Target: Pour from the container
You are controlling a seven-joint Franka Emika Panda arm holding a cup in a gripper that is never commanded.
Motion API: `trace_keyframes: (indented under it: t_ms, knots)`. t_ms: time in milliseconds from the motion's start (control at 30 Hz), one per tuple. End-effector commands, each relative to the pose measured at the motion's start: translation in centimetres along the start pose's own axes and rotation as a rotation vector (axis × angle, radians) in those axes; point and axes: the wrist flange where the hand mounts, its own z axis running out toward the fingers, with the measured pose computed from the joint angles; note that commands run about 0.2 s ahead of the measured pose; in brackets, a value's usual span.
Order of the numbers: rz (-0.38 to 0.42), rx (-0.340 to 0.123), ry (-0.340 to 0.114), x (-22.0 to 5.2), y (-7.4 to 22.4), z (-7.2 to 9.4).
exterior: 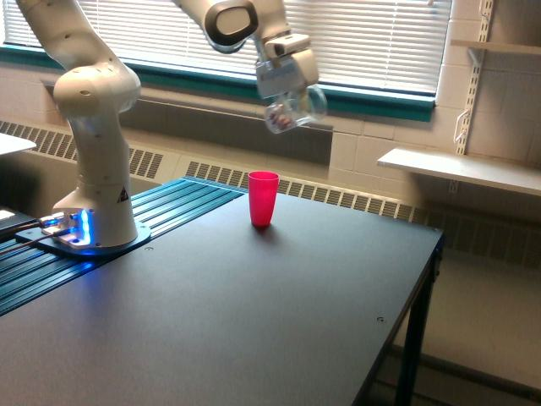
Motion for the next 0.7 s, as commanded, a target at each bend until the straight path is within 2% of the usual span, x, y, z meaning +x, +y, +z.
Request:
trace_keyframes:
  t_ms: [33, 300, 367, 700]
  knots:
    - [-0.107, 0.01, -0.053, -2.9, -1.8, 0.6]
    - [-0.146, 0.017, -0.094, -5.1, -2.3, 0.8]
    - [-0.173, -0.004, -0.105, -5.7, -2.5, 1.0]
    - [-0.232, -0.049, -0.157, -8.3, -2.6, 2.8]
